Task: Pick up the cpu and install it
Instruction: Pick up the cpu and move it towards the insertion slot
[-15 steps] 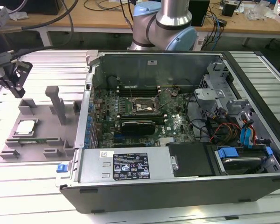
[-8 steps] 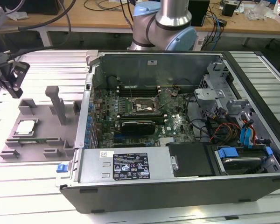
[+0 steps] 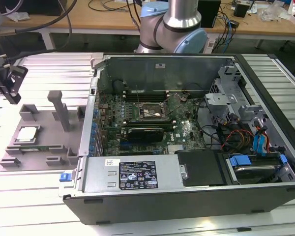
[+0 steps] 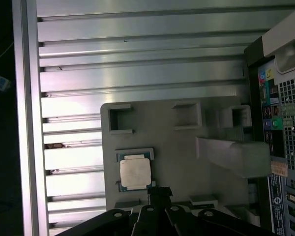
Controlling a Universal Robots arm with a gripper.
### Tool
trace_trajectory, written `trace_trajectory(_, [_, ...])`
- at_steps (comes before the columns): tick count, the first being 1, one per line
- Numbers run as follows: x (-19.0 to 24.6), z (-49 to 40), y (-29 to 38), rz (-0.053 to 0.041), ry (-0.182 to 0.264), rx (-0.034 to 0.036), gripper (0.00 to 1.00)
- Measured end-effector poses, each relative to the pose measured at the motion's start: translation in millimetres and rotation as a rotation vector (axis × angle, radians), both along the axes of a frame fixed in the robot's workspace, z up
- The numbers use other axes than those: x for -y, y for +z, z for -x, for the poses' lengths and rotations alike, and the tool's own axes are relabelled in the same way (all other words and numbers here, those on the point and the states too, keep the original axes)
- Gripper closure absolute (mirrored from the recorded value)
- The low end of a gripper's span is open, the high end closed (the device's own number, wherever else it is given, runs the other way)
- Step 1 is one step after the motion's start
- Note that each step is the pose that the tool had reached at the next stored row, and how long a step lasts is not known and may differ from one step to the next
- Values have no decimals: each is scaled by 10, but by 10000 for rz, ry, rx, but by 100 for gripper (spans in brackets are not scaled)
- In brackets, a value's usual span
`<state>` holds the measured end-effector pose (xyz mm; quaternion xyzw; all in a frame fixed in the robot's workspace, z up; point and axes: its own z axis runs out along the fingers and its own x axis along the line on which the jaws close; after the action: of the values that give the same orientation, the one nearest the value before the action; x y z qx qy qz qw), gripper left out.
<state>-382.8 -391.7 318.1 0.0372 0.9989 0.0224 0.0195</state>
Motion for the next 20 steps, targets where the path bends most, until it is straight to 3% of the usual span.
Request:
trace_trajectory(4, [0, 40, -30, 0, 0, 0, 89])
trace_trajectory(10, [-1, 86, -138, -1, -1, 0, 89])
trace_trajectory(17, [1, 140, -316, 0, 0, 0, 89])
trace_trajectory(20, [2, 147, -363, -1, 0, -1, 89])
